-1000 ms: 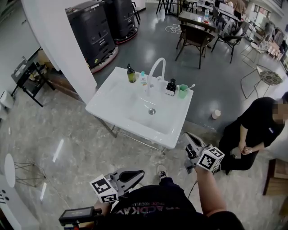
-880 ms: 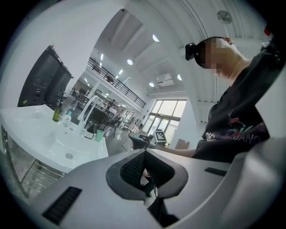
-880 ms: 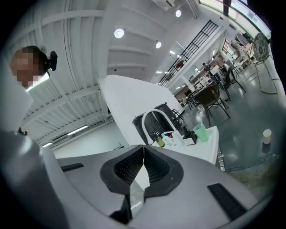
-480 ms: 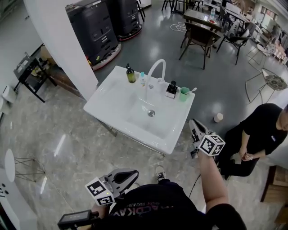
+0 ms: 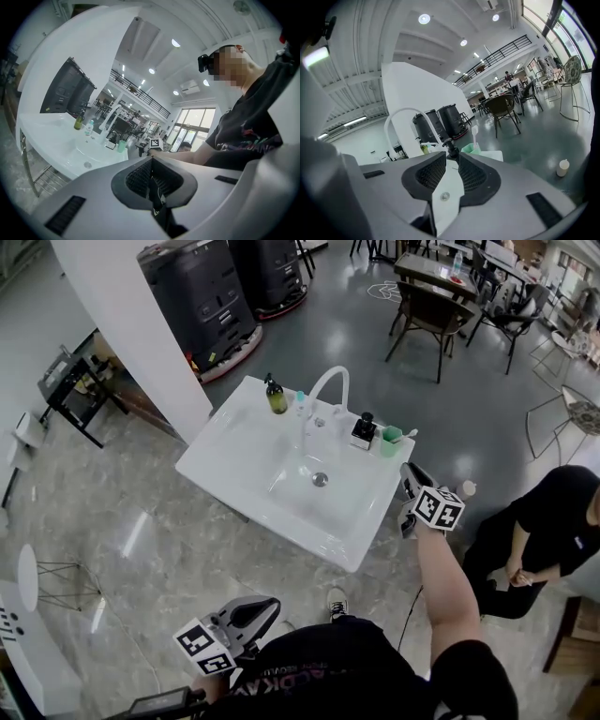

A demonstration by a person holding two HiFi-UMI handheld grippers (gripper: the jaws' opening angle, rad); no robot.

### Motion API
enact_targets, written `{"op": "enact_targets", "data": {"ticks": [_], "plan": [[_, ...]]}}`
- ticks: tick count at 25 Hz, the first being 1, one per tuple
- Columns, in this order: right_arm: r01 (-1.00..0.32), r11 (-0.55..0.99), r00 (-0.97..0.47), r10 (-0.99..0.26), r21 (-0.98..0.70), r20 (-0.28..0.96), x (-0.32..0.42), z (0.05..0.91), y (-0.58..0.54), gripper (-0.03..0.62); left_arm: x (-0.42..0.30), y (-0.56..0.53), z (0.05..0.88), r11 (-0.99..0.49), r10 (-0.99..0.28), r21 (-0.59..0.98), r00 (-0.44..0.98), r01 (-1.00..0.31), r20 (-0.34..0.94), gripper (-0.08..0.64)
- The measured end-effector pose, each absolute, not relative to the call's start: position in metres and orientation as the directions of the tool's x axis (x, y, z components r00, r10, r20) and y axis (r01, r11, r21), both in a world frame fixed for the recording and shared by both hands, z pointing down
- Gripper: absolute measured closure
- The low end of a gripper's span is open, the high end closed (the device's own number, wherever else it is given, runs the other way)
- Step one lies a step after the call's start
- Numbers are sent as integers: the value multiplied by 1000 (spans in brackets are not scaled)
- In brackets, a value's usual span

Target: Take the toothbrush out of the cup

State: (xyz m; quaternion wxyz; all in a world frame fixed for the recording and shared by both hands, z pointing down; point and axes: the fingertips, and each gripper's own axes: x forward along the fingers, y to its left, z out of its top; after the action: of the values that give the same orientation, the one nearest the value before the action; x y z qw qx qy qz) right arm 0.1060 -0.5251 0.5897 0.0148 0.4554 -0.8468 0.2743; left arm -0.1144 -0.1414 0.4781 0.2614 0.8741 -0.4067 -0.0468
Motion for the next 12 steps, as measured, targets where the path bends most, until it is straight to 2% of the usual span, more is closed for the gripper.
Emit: {"op": "enact_targets", "data": {"ticks": [12], "plan": [[-836,351,-498,-809,-423,312,107,621,-618,523,-119,-166,494,-404,-802,562,575,-722,162,552]]}}
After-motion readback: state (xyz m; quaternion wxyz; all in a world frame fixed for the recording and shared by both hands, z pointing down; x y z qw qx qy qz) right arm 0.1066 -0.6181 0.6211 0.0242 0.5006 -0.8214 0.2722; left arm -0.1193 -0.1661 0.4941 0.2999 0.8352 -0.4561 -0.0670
